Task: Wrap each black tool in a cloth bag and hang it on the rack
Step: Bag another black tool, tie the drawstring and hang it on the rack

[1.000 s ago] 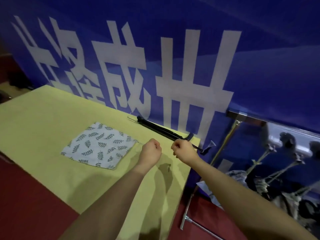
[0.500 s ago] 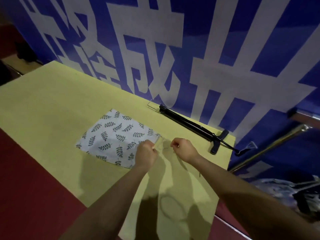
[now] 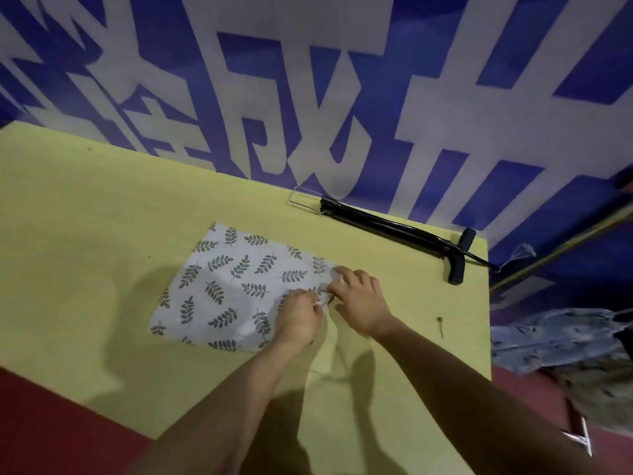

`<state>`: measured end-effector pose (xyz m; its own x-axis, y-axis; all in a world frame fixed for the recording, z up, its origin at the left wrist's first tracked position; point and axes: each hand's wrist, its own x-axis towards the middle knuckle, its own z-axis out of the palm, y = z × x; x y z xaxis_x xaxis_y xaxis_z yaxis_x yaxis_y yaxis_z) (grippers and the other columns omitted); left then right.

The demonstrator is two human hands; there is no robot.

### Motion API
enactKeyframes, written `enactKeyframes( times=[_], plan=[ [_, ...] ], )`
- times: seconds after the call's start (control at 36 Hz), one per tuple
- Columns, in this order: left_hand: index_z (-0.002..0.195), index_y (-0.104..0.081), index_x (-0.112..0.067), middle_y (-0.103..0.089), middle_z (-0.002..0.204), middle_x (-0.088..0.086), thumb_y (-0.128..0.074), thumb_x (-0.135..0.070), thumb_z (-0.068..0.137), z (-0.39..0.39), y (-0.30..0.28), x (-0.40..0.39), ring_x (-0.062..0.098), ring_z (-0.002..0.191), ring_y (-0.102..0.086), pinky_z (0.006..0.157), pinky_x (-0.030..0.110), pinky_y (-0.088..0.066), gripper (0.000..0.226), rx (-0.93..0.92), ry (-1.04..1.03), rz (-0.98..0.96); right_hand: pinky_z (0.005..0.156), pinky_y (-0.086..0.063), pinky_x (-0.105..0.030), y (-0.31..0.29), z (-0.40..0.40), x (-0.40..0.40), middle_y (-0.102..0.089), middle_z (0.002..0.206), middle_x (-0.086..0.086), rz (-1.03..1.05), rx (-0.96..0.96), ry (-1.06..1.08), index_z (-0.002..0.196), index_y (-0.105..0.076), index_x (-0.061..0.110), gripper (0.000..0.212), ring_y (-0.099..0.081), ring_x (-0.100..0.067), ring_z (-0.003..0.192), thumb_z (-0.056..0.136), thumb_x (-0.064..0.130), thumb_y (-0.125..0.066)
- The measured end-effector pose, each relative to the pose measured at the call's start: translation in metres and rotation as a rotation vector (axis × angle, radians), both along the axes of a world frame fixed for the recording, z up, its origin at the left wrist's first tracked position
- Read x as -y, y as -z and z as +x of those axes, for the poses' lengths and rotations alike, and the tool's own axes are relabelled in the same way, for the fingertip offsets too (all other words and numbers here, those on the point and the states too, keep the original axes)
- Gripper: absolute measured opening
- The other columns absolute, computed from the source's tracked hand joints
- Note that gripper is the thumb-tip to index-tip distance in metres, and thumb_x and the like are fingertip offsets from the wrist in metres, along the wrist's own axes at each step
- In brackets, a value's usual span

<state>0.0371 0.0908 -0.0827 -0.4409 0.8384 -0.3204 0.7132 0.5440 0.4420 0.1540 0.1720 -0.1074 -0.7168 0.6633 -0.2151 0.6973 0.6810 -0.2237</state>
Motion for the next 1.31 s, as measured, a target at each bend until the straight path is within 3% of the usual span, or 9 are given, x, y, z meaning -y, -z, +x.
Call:
enactKeyframes(
  times=[0.06,0.42,0.58,0.72,0.81,0.86,0.92,1.14,1.31],
  plan=[
    [0.08,-0.06,-0.01,-0.062,0.082,0.008,-0.045,-0.013,0.095,0.002,-0.006,-0.002,0.024,0.076,-0.058,0.063,0.027,-0.045,0.021,0.14,-0.008,0.024,0.11,-0.018,-0.04,0.001,0.003,0.002,-0.024,0.154,0.001,0.031,0.002,0.01,0.128,-0.049,0.027,0.036,-0.023,-0.03,0.136,0.093,0.031,-0.049],
    [0.091,-0.059,-0.006,-0.055,0.076,-0.002,-0.051,-0.016,0.094,0.026,-0.05,-0.005,0.006,0.057,-0.044,0.048,0.015,-0.031,0.014,0.32,0.135,0.248,0.087,-0.016,-0.033,-0.037,0.048,0.004,-0.053,0.116,0.007,-0.178,-0.284,0.354,0.09,-0.05,0.031,0.023,-0.039,-0.019,0.114,0.087,0.052,-0.044],
    [0.083,-0.054,-0.009,-0.049,0.069,-0.002,-0.049,-0.008,0.092,0.029,-0.076,-0.014,0.01,0.059,-0.042,0.052,0.024,-0.031,0.01,0.369,0.07,0.427,0.103,-0.02,-0.04,-0.057,0.056,-0.002,-0.039,0.14,0.005,-0.208,-0.275,0.464,0.131,-0.042,0.034,0.061,-0.033,-0.022,0.128,0.078,0.045,-0.069],
    [0.091,-0.039,-0.018,-0.044,0.078,-0.003,-0.038,0.004,0.092,0.031,-0.092,-0.016,0.013,0.059,-0.04,0.046,0.018,-0.03,0.022,0.332,0.122,0.481,0.101,-0.02,-0.039,-0.058,0.067,-0.009,-0.048,0.134,-0.002,-0.125,-0.22,0.491,0.12,-0.057,0.025,0.03,-0.037,-0.026,0.125,0.092,0.037,-0.054],
    [0.09,-0.048,-0.018,-0.048,0.098,-0.003,-0.039,0.008,0.086,0.03,-0.092,-0.013,0.021,0.087,-0.052,0.061,0.031,-0.038,0.028,0.087,0.334,0.406,0.09,-0.027,-0.036,-0.063,0.069,-0.012,-0.06,0.111,-0.004,-0.175,-0.39,0.542,0.106,-0.06,0.019,0.019,-0.051,-0.027,0.11,0.096,0.03,-0.049],
    [0.112,-0.056,-0.014,-0.048,0.122,-0.001,-0.043,0.01,0.083,0.029,-0.091,-0.014,0.021,0.106,-0.05,0.066,0.03,-0.041,0.039,-0.137,0.463,0.269,0.09,-0.034,-0.038,-0.07,0.07,-0.014,-0.065,0.096,-0.003,-0.244,-0.515,0.582,0.096,-0.058,0.019,0.013,-0.058,-0.027,0.1,0.097,0.028,-0.048],
    [0.139,-0.038,-0.011,-0.034,0.143,0.002,-0.044,0.014,0.08,0.03,-0.089,-0.017,0.023,0.113,-0.048,0.071,0.033,-0.046,0.064,-0.247,0.523,0.157,0.095,-0.033,-0.038,-0.074,0.073,-0.019,-0.068,0.095,-0.001,-0.217,-0.533,0.582,0.097,-0.06,0.021,0.014,-0.06,-0.027,0.099,0.097,0.03,-0.049],
    [0.151,-0.001,-0.014,0.008,0.158,-0.003,-0.05,0.011,0.078,0.053,-0.089,-0.031,0.019,0.075,-0.052,0.051,0.027,-0.035,0.091,-0.207,0.493,0.013,0.096,-0.021,-0.034,-0.068,0.104,-0.031,-0.059,0.117,0.001,-0.221,-0.576,0.643,0.124,-0.055,0.023,0.033,-0.047,-0.017,0.115,0.094,0.037,-0.053],
    [0.151,0.001,-0.012,0.009,0.158,-0.005,-0.058,-0.001,0.078,0.073,-0.084,-0.037,0.021,0.093,-0.055,0.057,0.028,-0.041,0.095,-0.111,0.449,0.011,0.093,-0.038,-0.037,-0.039,0.134,-0.031,-0.06,0.113,-0.007,-0.203,-0.322,0.768,0.109,-0.058,0.013,0.024,-0.055,-0.025,0.104,0.089,0.026,-0.06]
  ],
)
